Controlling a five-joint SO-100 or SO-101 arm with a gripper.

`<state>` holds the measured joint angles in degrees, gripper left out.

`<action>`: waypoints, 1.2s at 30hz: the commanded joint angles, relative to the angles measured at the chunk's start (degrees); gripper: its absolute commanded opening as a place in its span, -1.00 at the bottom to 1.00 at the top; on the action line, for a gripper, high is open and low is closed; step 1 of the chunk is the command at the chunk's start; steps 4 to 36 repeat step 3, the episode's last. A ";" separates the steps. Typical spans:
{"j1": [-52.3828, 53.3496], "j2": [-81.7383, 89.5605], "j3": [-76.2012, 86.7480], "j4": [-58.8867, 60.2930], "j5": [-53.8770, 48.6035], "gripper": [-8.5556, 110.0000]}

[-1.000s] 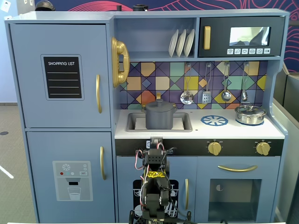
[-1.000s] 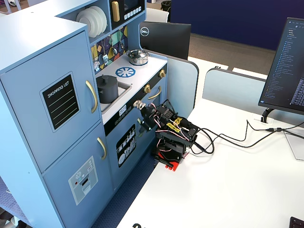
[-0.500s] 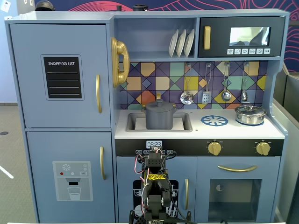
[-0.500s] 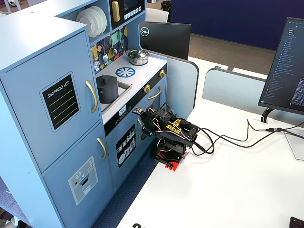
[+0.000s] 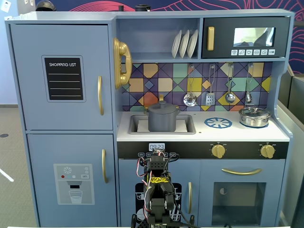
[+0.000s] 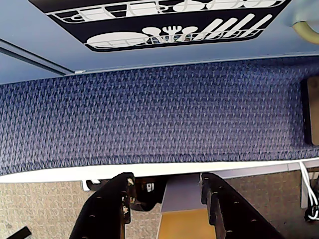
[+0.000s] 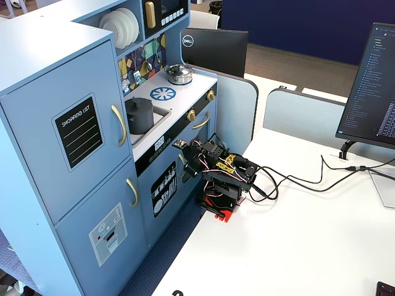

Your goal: Pick up the lid from the counter and put it on the gray recipient

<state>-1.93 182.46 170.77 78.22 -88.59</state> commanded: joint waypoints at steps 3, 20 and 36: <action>0.00 -0.35 1.14 9.40 2.11 -0.72; 0.00 -0.35 1.14 9.40 2.11 -0.72; 0.00 -0.35 1.14 9.40 2.11 -0.72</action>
